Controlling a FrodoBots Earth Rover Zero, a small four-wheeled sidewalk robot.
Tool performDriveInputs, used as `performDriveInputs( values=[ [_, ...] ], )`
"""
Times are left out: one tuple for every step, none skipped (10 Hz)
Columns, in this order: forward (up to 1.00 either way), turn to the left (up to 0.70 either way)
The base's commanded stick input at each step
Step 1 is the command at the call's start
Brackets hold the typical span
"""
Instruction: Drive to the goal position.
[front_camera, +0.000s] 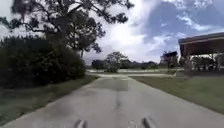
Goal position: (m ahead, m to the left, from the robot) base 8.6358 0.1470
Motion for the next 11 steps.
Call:
performDriveInputs(
  values=[
    [0.7, 0.0],
    [0.7, 0.0],
    [0.7, 0.0],
    [0.7, 0.0],
    [0.7, 0.0],
    [0.7, 0.0],
    [0.7, 0.0],
    [0.7, 0.0],
    [0.7, 0.0],
    [0.7, 0.0],
    [0.7, 0.0]
  ],
)
